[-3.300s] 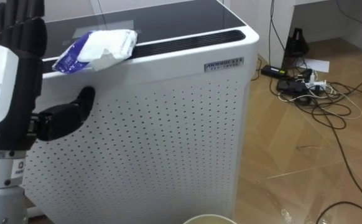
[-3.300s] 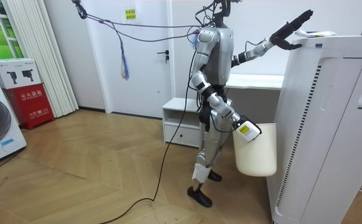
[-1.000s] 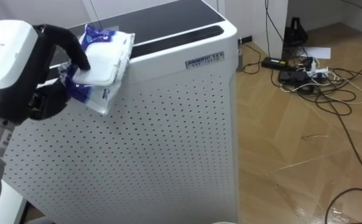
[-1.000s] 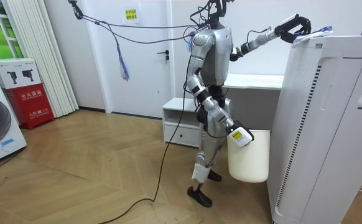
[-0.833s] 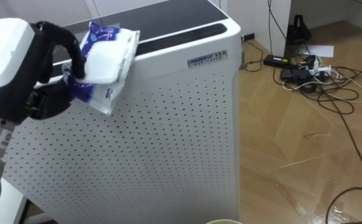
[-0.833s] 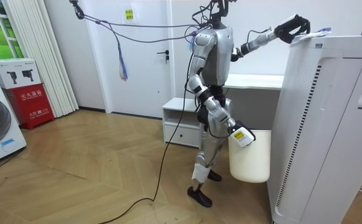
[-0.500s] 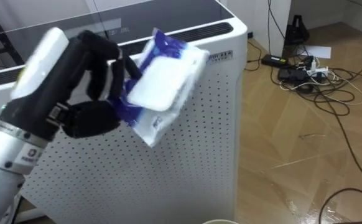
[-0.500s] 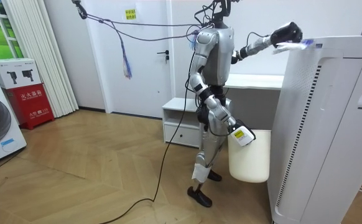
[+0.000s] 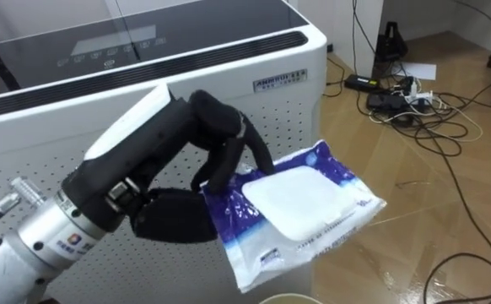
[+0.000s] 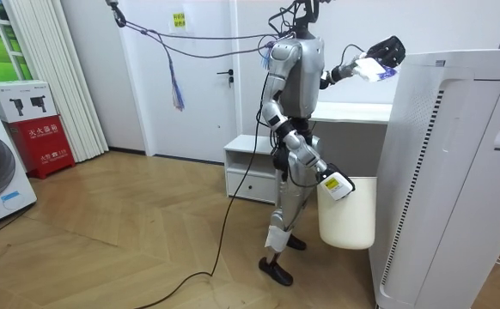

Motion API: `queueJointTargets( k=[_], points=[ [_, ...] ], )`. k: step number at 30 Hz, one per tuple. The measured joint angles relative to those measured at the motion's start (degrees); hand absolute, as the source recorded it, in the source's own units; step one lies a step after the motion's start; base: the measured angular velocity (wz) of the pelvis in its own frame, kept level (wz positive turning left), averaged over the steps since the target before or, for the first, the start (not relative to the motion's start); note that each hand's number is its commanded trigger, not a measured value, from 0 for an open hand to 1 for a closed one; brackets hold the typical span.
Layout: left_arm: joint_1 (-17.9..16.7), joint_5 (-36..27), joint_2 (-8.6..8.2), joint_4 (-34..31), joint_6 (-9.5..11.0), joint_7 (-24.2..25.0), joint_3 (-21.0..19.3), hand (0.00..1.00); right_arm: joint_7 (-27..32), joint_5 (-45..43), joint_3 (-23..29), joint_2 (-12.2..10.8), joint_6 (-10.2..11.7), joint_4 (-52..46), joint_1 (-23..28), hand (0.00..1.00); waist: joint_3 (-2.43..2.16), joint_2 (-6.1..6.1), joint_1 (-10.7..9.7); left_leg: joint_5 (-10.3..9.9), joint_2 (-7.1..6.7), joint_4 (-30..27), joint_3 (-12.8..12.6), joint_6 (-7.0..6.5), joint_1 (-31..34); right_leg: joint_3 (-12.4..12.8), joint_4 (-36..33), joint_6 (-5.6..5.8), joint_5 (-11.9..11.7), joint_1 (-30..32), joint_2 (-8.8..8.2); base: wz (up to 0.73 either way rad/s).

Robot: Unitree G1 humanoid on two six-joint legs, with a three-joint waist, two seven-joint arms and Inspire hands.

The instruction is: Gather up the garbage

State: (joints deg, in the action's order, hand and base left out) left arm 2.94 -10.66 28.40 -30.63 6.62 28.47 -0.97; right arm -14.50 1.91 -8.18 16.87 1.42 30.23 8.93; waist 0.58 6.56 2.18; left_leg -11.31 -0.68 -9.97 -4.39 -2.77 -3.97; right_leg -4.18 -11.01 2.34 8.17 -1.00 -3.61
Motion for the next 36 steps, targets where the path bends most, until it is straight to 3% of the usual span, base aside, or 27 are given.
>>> queueJointTargets(
  k=[4,9,12,15,17,19,25,30,36],
  points=[
    [-2.1,0.2,-1.02,0.1,0.0,1.0,0.0,1.00,0.0,0.0,-0.2,0.1,0.0,-0.9,0.0,1.00,0.03,-0.29,0.4,0.0,0.00,-0.2,-0.2,0.00,0.4,0.1,-0.7,-0.02,0.0,1.0,-0.02,-0.02],
    [-4.8,1.6,-1.15,0.4,0.1,1.0,0.1,1.00,0.6,0.1,-0.7,0.2,0.0,-2.2,-0.1,1.00,-0.05,-0.53,1.0,0.0,0.02,-0.7,-0.4,0.00,1.5,0.5,-1.5,-0.07,0.0,2.4,0.09,-0.04],
    [-4.9,4.2,-1.23,3.7,1.6,0.9,0.8,1.00,2.1,0.9,-1.9,0.2,0.0,-1.7,-0.9,1.00,-0.11,-0.33,1.2,0.0,0.01,-1.1,-0.2,-0.01,2.4,0.4,-1.6,-0.13,-0.1,2.7,0.07,0.00],
    [-4.8,8.4,-1.44,7.7,1.6,0.2,3.0,1.00,3.6,0.9,-4.1,0.2,0.3,-0.8,-3.0,1.00,0.01,-0.30,1.0,0.0,0.04,-1.9,-0.2,0.01,4.7,0.6,-2.8,-0.21,-0.1,5.2,0.06,0.00],
    [-4.8,9.8,-2.23,11.3,2.2,-1.0,5.1,1.00,4.6,1.0,-6.0,0.1,1.2,1.4,-4.8,1.00,0.22,-0.23,0.7,0.1,-0.02,-2.1,-0.3,-0.02,5.7,0.6,-3.1,-0.23,-0.1,6.2,-0.03,-0.02],
    [-4.6,13.0,-4.30,16.5,2.3,-3.4,7.9,1.00,5.2,1.0,-7.9,-0.5,1.2,4.2,-7.6,1.00,0.50,-0.36,-0.1,0.2,-0.06,-3.0,-0.2,-0.05,7.9,-0.6,-3.8,-0.33,-0.2,8.4,-0.37,0.04],
    [-3.5,16.0,-7.32,25.2,2.4,-5.0,10.4,1.00,5.8,1.0,-8.1,-1.6,1.5,5.4,-9.5,1.00,0.93,-0.88,-0.6,0.2,0.02,-3.7,-0.3,-0.10,12.0,-0.6,-3.9,-0.50,-0.7,12.3,-0.35,-0.01],
    [-2.9,16.5,-8.15,31.7,2.4,-8.1,14.6,1.00,6.5,1.9,-9.2,-1.7,2.4,9.1,-11.4,1.00,1.26,-1.41,-0.7,0.3,0.02,-3.6,-0.3,-0.10,13.7,-0.5,-4.0,-0.50,-0.7,14.1,-0.34,0.00],
    [-0.5,18.4,-11.64,39.5,2.6,-11.0,16.0,1.00,6.6,2.7,-9.5,-2.1,2.5,10.0,-12.5,1.00,1.22,-2.59,-0.7,0.3,0.09,-3.6,-1.0,-0.09,15.6,-0.3,-4.6,-0.51,-0.7,16.4,-0.29,-0.04]
  ],
)
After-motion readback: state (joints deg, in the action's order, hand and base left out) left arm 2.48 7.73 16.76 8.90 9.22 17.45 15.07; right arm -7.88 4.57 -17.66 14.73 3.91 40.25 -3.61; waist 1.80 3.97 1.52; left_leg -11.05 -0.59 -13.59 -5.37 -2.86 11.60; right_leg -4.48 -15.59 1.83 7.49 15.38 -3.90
